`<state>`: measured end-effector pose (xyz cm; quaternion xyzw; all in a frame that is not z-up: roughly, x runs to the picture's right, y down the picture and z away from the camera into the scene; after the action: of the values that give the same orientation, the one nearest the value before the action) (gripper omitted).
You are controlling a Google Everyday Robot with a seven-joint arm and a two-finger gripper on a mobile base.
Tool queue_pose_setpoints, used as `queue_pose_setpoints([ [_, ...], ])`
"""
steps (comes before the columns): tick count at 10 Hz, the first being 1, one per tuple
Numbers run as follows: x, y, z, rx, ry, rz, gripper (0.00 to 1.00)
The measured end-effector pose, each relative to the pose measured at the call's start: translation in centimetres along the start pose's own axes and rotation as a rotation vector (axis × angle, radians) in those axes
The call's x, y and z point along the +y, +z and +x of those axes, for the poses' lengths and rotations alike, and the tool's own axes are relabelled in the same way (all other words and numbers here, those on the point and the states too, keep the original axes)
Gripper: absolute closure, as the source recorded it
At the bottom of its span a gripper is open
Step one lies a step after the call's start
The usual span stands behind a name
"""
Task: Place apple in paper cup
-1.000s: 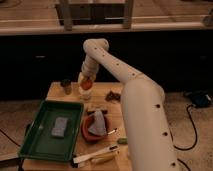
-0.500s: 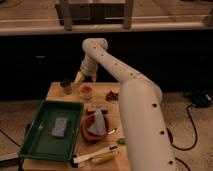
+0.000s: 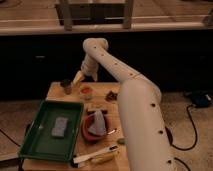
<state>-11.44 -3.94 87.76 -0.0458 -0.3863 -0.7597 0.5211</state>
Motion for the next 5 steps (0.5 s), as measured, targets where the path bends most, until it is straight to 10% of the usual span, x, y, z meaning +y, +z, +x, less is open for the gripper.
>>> queue_pose_setpoints([
  [5, 0.11, -0.41, 0.37, 0.023, -0.006, 0.000, 0.20],
])
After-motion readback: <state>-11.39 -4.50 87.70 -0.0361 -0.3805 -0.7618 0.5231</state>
